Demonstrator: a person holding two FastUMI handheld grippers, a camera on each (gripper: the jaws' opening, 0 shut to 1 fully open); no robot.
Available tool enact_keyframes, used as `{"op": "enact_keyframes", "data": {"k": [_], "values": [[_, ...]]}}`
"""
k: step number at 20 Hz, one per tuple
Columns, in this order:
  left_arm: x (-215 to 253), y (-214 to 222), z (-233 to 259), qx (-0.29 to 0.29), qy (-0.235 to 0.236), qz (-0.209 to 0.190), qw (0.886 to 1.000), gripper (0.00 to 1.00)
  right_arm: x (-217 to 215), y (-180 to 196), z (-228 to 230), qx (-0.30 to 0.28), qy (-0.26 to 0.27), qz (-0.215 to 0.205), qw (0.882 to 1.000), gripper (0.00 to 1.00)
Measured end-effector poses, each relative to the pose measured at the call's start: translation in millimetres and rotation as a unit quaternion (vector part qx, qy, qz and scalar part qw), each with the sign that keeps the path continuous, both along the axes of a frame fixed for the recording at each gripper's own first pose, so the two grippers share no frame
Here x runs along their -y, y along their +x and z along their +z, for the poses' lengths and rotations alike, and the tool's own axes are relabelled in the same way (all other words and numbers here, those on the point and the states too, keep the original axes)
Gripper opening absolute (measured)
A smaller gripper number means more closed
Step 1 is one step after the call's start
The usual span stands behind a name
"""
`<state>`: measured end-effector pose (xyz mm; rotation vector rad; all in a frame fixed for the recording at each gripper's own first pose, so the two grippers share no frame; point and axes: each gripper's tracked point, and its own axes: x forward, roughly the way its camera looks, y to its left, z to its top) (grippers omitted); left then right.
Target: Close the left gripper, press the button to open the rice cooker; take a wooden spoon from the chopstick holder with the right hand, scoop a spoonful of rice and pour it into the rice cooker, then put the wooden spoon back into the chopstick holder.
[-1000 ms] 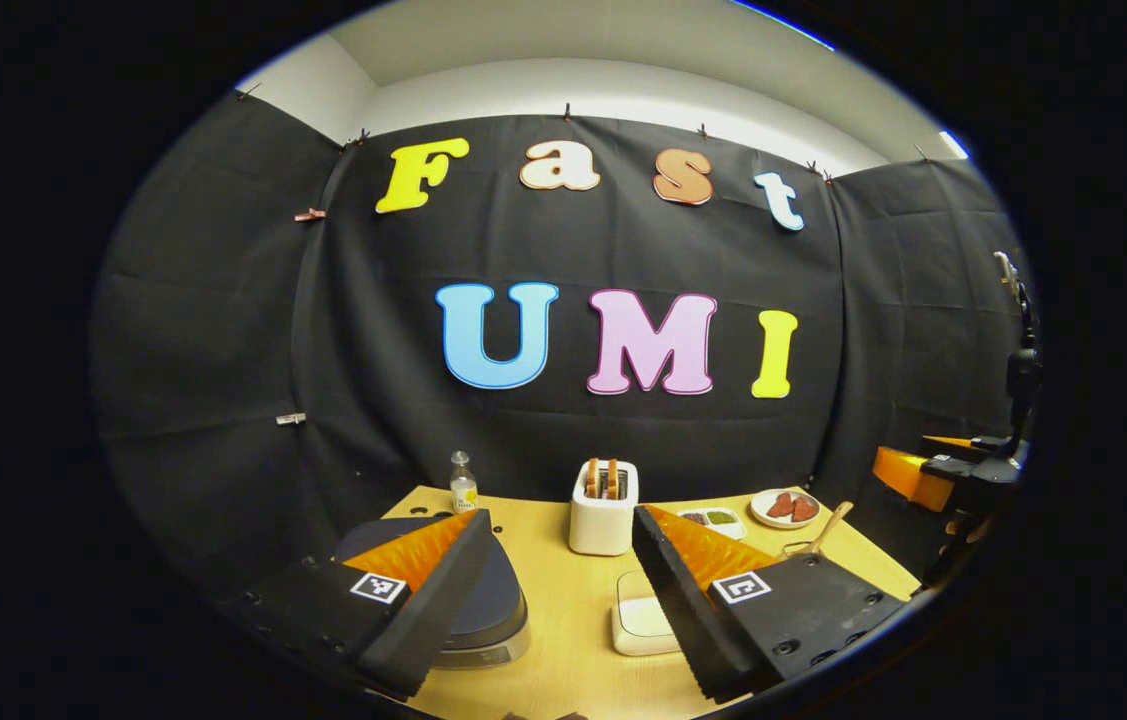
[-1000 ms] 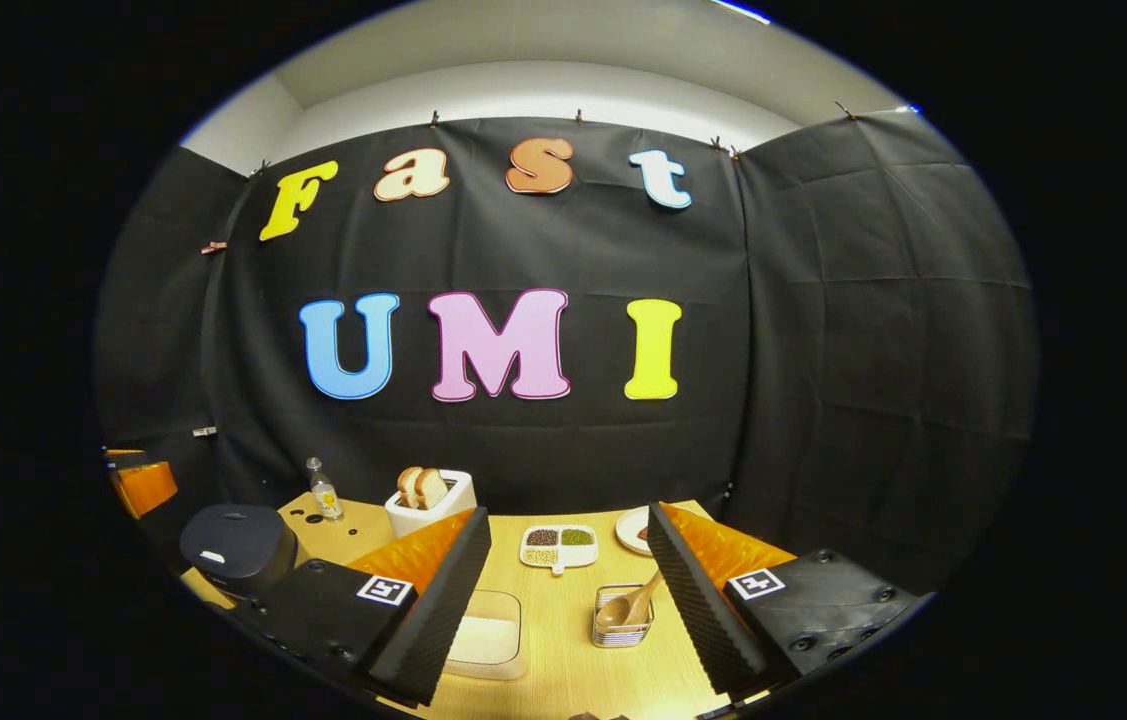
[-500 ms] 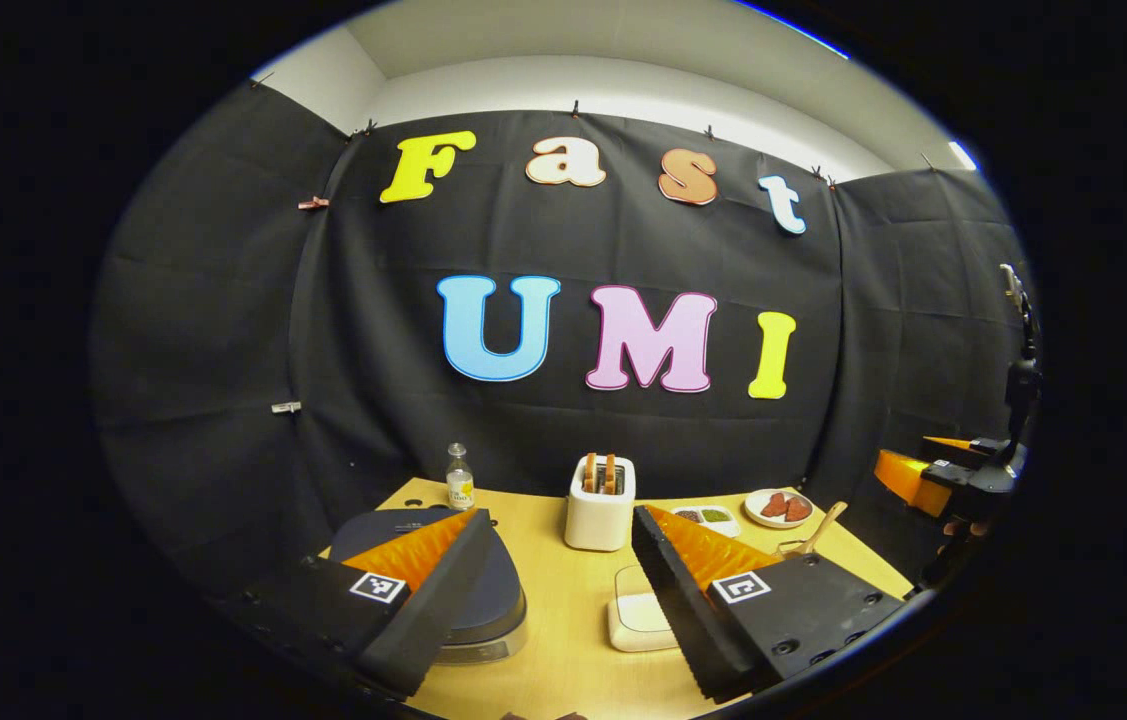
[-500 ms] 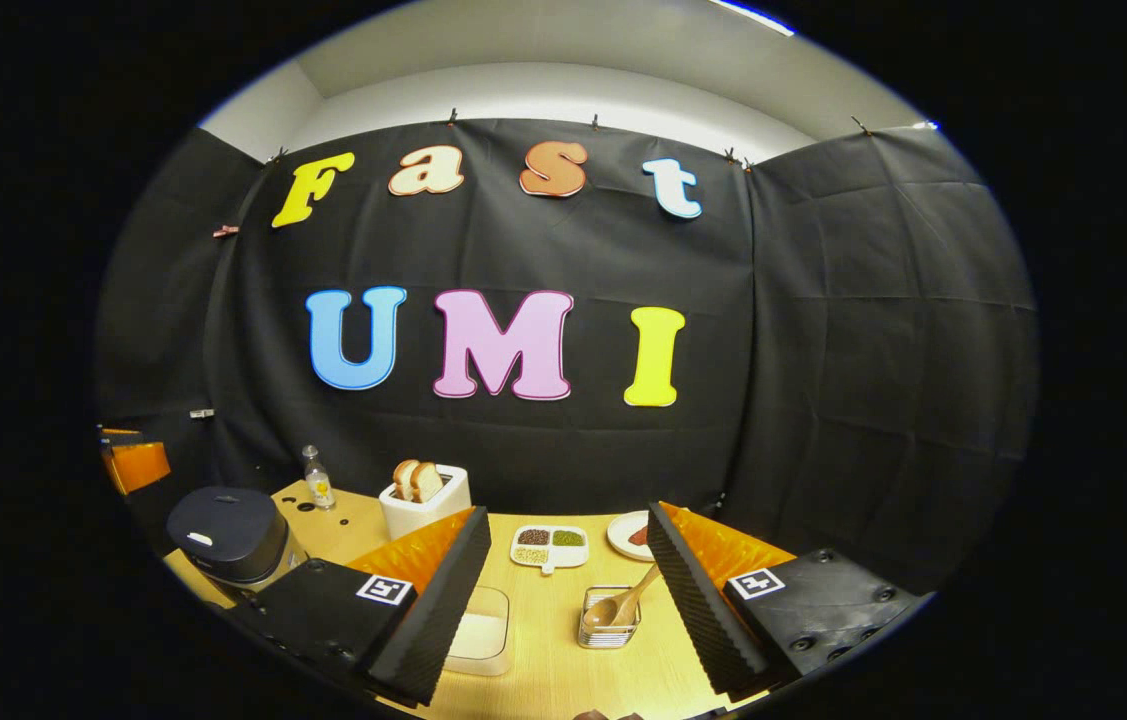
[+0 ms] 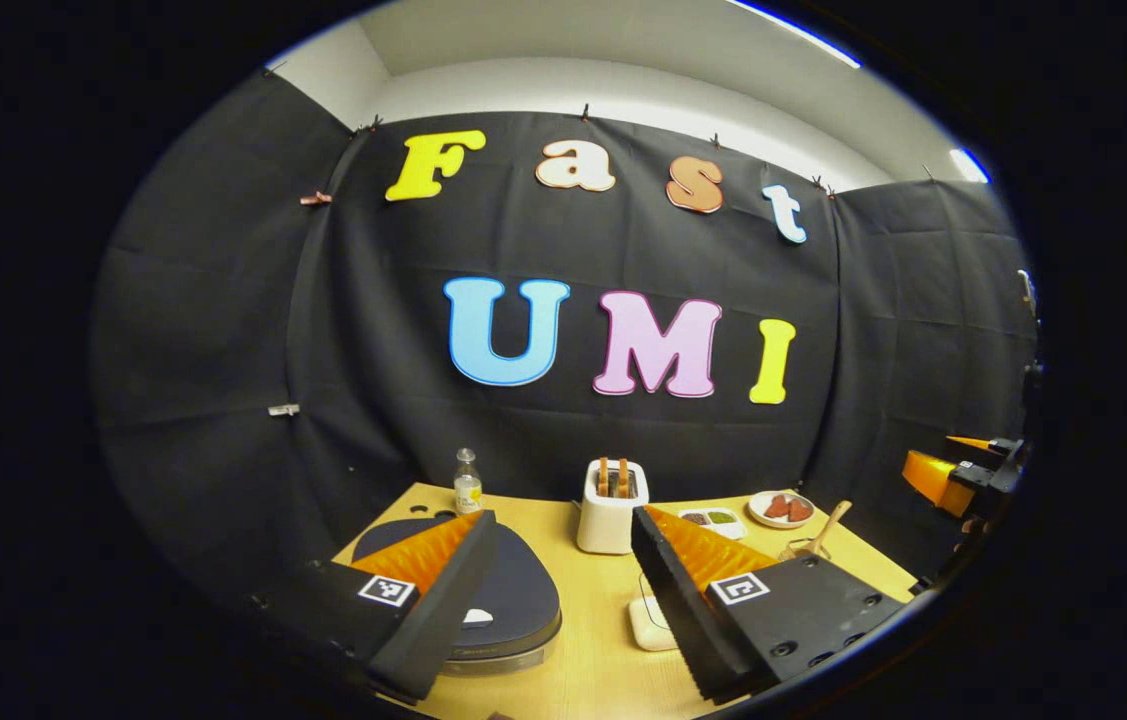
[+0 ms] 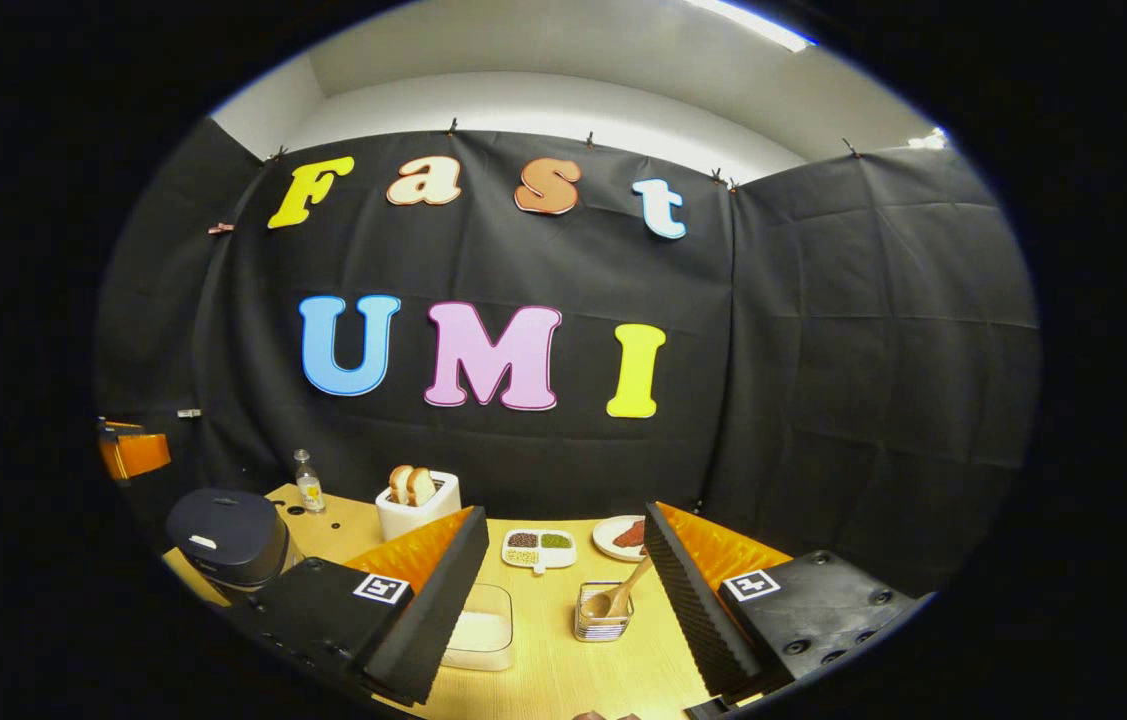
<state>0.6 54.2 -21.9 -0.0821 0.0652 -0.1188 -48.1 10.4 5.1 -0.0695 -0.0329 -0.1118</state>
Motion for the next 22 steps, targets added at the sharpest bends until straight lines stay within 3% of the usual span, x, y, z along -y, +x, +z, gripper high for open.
{"op": "enact_keyframes", "data": {"k": [4, 5, 11, 16, 18, 22], "values": [[-44.4, 14.5, -22.9, -0.042, -0.014, 0.004, 0.999, 0.65, -4.0, -20.7, 0.8, 0.002, 0.006, -0.029, 1.000, 0.98], [-56.0, 19.3, -27.9, -0.053, -0.017, 0.011, 0.998, 0.54, -4.6, -23.8, 0.1, 0.003, 0.005, -0.032, 0.999, 0.98], [-95.7, 33.3, -55.5, -0.114, -0.018, 0.045, 0.992, 0.10, -9.0, -14.8, -14.5, -0.007, 0.010, -0.024, 1.000, 0.98], [-85.0, 46.2, -93.0, -0.176, -0.049, 0.027, 0.983, 0.06, -4.9, 12.3, -26.9, -0.023, 0.022, -0.004, 0.999, 0.98], [-80.5, 49.6, -113.2, -0.207, -0.066, 0.032, 0.976, 0.05, -1.9, 22.5, -33.8, -0.030, 0.025, 0.002, 0.999, 0.98], [-82.3, 54.0, -147.4, -0.243, -0.058, 0.050, 0.967, 0.06, 8.9, 37.0, -45.6, -0.042, 0.038, 0.009, 0.998, 0.98]]}}
